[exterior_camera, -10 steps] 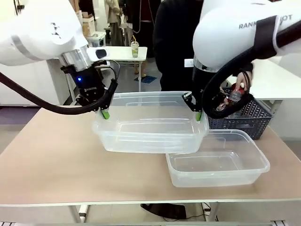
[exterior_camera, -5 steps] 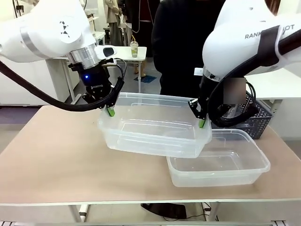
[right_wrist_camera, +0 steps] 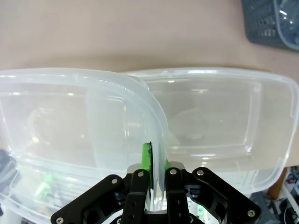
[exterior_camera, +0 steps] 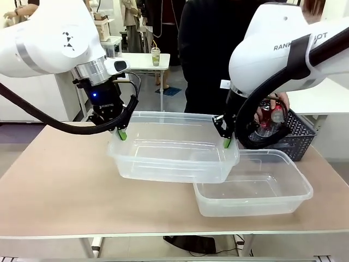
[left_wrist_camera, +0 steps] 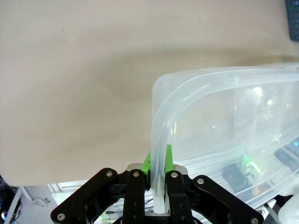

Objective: Sort the waste into each basket.
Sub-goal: Pick up the Organizing box on the left side of the table and lift it, then offer the picked Organizing box to the human.

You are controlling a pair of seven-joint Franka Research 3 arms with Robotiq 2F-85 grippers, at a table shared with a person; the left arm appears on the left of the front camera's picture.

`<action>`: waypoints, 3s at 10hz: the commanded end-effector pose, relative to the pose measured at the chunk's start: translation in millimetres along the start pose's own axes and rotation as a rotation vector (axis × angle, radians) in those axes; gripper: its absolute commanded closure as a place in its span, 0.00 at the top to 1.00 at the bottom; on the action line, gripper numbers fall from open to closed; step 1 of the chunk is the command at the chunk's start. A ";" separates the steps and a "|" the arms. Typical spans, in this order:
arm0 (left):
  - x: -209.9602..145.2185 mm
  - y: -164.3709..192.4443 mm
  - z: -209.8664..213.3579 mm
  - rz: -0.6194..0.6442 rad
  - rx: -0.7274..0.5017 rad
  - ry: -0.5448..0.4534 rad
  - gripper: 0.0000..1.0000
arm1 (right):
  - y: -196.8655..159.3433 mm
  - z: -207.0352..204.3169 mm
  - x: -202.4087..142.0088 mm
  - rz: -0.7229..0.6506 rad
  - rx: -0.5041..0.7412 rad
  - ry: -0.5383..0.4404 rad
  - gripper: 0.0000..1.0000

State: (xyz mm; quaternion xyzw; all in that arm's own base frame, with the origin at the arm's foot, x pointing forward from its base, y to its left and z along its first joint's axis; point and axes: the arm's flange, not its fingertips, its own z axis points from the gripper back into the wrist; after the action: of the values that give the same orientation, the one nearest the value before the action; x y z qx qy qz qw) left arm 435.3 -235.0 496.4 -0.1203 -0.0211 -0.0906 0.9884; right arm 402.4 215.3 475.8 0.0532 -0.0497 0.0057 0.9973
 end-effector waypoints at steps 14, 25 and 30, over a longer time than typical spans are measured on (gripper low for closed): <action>1.8 -4.0 7.9 -0.017 -0.010 -0.011 0.07 | -3.4 1.5 -0.5 -0.005 -0.001 0.006 0.05; 1.8 -4.0 7.9 -0.017 -0.010 -0.011 0.07 | -3.4 1.5 -0.5 -0.005 -0.001 0.006 0.05; 1.8 -4.0 7.9 -0.017 -0.010 -0.011 0.07 | -3.4 1.5 -0.5 -0.005 -0.001 0.006 0.05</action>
State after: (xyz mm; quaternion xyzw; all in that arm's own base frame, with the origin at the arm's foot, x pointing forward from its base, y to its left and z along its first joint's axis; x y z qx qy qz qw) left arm 435.3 -236.8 499.0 -0.1212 -0.0230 -0.0926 0.9880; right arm 402.9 213.2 476.4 0.0528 -0.0496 0.0035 0.9974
